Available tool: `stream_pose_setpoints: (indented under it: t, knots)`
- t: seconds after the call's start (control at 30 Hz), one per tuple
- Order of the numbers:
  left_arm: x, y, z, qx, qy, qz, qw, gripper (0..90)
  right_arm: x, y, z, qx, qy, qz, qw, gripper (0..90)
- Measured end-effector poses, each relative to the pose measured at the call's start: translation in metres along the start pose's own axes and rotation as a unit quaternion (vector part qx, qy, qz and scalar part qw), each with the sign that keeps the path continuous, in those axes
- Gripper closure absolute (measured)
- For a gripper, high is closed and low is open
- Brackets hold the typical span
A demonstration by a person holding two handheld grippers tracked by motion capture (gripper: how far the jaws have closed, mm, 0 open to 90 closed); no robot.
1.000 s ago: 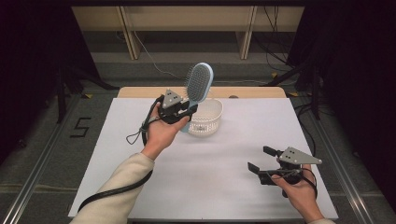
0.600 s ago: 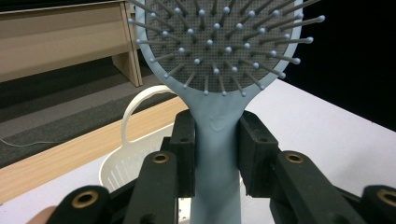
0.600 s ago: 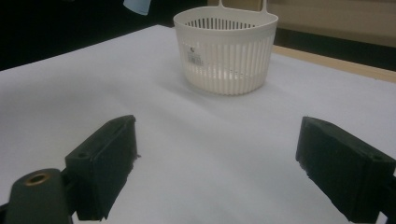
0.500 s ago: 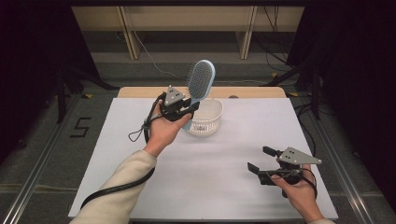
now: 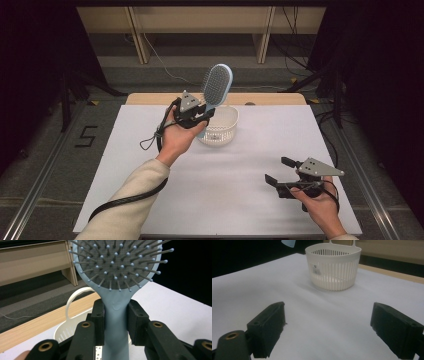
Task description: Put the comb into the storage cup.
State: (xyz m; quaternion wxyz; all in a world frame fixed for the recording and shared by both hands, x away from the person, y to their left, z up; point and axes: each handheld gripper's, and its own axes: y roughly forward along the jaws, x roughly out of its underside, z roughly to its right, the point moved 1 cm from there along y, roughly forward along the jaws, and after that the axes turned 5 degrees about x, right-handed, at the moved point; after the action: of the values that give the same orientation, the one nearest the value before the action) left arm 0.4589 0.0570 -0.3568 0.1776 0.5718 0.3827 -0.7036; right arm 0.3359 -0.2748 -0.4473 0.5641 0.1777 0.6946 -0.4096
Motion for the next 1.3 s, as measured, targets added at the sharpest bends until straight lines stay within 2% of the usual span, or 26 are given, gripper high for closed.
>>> stream_pose_setpoints:
  t: [1.3]
  knots:
    - [-0.010, 0.011, -0.004, -0.002, -0.005, 0.009, 0.9999, 69.7, 0.000, 0.000, 0.000, 0.000, 0.002, 0.000, 1.0000, 13.2]
